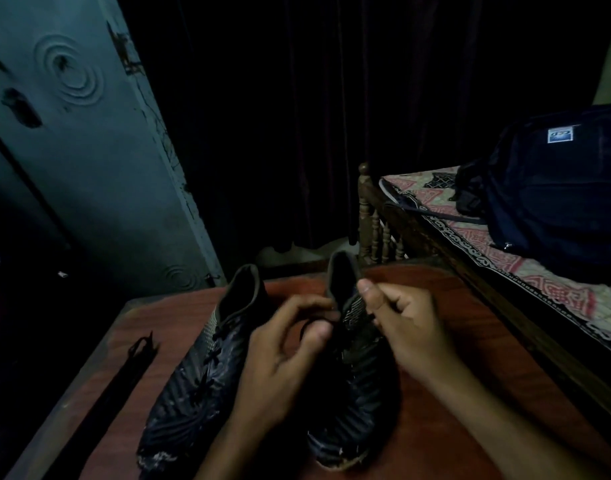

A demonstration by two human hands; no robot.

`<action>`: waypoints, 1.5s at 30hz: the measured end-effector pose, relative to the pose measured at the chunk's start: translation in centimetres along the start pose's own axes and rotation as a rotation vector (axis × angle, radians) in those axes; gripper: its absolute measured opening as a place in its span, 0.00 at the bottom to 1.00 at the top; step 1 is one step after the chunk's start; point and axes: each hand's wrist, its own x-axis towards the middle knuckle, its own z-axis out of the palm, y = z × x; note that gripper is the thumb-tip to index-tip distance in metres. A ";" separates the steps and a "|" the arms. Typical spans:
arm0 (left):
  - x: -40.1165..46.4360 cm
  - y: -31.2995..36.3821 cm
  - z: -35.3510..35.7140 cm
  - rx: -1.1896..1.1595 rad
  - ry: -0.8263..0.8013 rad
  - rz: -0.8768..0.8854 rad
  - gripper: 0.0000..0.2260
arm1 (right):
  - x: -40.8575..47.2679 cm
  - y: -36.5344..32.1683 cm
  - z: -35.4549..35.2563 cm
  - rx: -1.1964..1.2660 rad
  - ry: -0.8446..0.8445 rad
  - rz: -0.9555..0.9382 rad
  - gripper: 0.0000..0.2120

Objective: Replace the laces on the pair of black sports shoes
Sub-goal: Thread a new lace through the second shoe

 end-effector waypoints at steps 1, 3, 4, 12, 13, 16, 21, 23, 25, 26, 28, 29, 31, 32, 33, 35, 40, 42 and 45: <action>-0.2 0.1 0.5 0.080 -0.050 0.011 0.08 | -0.4 -0.2 0.3 -0.031 -0.035 -0.033 0.28; -0.3 -0.1 1.0 0.153 -0.089 0.015 0.05 | -0.9 -0.7 0.6 -0.092 -0.057 -0.101 0.26; -0.2 -0.3 1.0 0.153 -0.082 0.003 0.04 | -1.0 -0.7 0.6 -0.109 -0.055 -0.115 0.26; 1.0 -0.8 -1.2 -0.117 0.182 -0.087 0.07 | 1.6 2.3 -1.9 -0.074 0.157 0.055 0.30; 1.0 -0.7 -1.4 -0.107 0.159 -0.057 0.07 | 1.7 2.6 -1.9 -0.069 0.163 0.055 0.29; 0.8 -0.5 -1.3 0.085 0.052 0.033 0.07 | 1.3 2.5 -1.2 -0.062 0.092 0.039 0.34; 0.2 -0.5 0.7 0.220 -0.046 0.007 0.10 | -0.4 1.3 0.5 -0.129 -0.066 -0.039 0.31; 0.0 -0.7 1.2 0.173 -0.048 -0.040 0.06 | -0.7 1.2 0.7 -0.130 -0.089 -0.037 0.32; 0.1 -0.8 1.2 0.137 -0.030 -0.080 0.03 | -0.6 1.2 0.8 -0.133 -0.086 -0.030 0.32; 0.2 -0.8 1.0 0.134 -0.030 -0.091 0.03 | -0.5 1.1 0.7 -0.137 -0.082 -0.027 0.32; 0.3 -0.8 0.9 0.127 -0.031 -0.103 0.05 | -0.3 0.9 0.5 -0.125 -0.062 -0.024 0.31; 0.4 -0.8 0.8 0.124 -0.029 -0.108 0.06 | -0.2 0.9 0.4 -0.108 -0.044 -0.021 0.31; 0.4 -0.7 0.9 0.137 -0.038 -0.113 0.05 | -0.1 0.9 0.2 -0.077 -0.024 -0.018 0.30; 0.3 -0.5 1.0 0.136 -0.050 -0.113 0.05 | -0.2 1.0 0.2 -0.072 -0.027 -0.022 0.28; 0.2 -0.4 1.3 0.116 -0.063 -0.120 0.04 | -0.3 0.9 0.2 -0.070 -0.037 -0.026 0.26; 0.1 -0.4 1.7 0.051 -0.081 -0.141 0.05 | -0.7 0.8 0.6 -0.069 -0.070 -0.034 0.24; 0.4 -1.8 1.6 -0.019 0.023 -0.178 0.05 | -0.3 1.0 0.6 -0.102 -0.030 -0.049 0.19; 0.5 -2.2 1.3 -0.054 0.063 -0.199 0.06 | 0.4 1.5 0.0 -0.135 -0.025 -0.072 0.07; 0.5 -2.5 1.5 -0.040 0.080 -0.229 0.09 | 0.8 2.5 -0.5 -0.226 -0.188 -0.059 0.16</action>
